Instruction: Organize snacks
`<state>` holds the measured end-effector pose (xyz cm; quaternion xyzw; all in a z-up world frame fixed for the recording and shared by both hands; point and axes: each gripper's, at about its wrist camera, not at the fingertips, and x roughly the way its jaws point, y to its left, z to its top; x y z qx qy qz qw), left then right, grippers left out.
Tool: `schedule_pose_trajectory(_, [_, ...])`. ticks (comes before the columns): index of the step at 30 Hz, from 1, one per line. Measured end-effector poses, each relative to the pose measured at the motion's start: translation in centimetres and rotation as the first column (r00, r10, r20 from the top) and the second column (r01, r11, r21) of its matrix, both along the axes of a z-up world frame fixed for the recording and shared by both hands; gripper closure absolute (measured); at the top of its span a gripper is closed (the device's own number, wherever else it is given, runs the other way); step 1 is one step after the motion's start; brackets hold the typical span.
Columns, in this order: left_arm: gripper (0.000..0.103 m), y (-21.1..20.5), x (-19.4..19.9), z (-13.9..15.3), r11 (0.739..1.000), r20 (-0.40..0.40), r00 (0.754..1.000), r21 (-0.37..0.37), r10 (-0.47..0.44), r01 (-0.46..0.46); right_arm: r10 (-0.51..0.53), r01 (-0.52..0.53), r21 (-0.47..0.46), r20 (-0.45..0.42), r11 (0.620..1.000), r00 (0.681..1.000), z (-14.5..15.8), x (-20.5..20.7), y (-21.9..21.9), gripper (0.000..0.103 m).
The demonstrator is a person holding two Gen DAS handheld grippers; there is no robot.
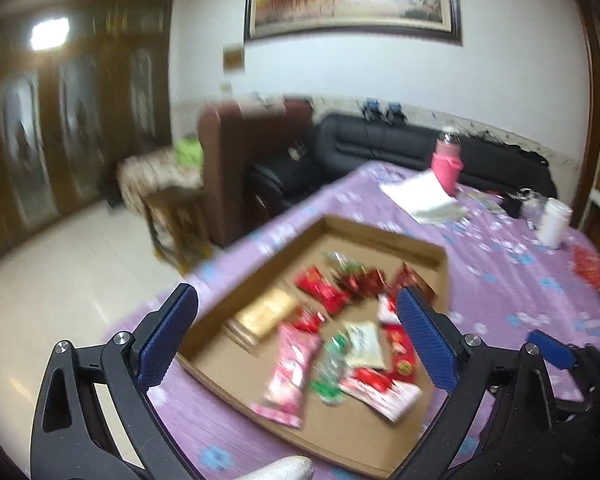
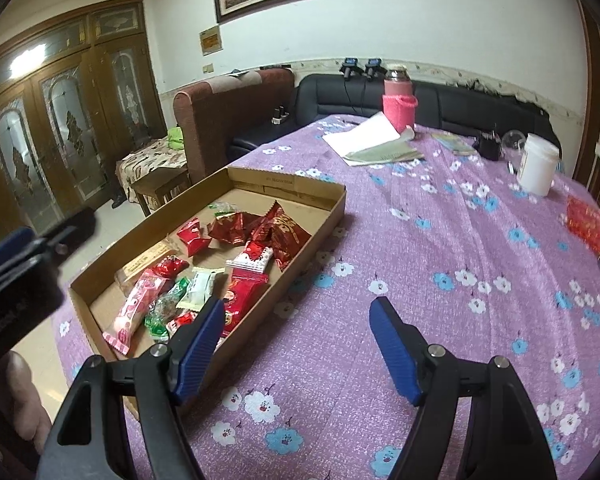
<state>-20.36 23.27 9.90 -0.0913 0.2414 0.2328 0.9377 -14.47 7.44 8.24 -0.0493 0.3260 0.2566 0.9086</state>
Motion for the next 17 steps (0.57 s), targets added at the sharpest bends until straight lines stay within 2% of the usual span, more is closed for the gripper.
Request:
schedule_pose_trajectory(4, [0.003, 0.4, 0.2, -0.3, 0.999, -0.028, 1.000, -0.054, -0.002, 0.001, 0.015, -0.013, -0.038, 0.054, 0.999, 0.998, 0.3, -0.9, 0.4, 0.021])
schedule_pose_trajectory(10, [0.003, 0.0, 0.2, -0.3, 0.998, -0.060, 0.998, -0.058, -0.019, 0.016, 0.048, -0.045, -0.054, 0.066, 0.998, 0.997, 0.6, -1.5, 0.9, 0.020])
schedule_pose_trajectory(13, [0.003, -0.6, 0.5, -0.4, 0.999, -0.082, 0.996, -0.036, -0.029, 0.027, 0.067, -0.063, -0.062, 0.070, 0.996, 0.995, 0.7, -1.8, 0.9, 0.020])
schedule_pose_trajectory(17, [0.003, -2.1, 1.1, 0.0, 0.995, -0.093, 0.991, -0.028, -0.093, 0.091, 0.060, -0.057, -0.059, 0.061, 0.997, 0.996, 1.2, -1.5, -0.3, 0.018])
